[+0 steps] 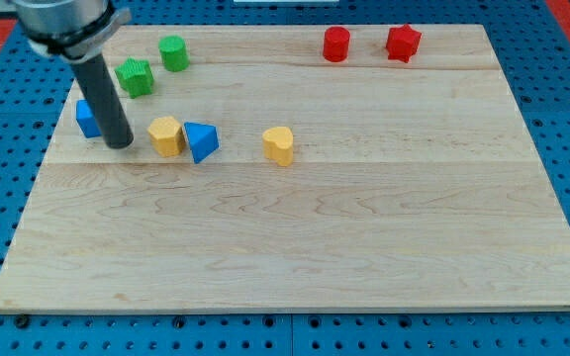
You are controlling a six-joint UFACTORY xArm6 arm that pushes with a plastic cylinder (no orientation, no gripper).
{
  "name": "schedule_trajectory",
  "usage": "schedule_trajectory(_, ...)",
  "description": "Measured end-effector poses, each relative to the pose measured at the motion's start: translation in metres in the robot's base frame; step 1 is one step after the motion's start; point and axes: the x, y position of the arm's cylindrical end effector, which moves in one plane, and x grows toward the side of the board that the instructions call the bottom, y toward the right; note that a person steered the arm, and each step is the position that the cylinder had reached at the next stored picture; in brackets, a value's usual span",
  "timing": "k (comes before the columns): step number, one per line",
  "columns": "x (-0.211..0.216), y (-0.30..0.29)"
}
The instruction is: Move the blue cube vertically above the blue triangle
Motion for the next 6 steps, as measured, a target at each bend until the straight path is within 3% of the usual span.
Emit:
schedule_trajectory(1,0.008,-0.036)
schedule_trajectory(2,-0.022,-0.074)
schedule_trajectory(4,-0.047,-0.007)
schedule_trajectory(5,-0.052,-0.059)
schedule_trajectory(6,-0.064,-0.053)
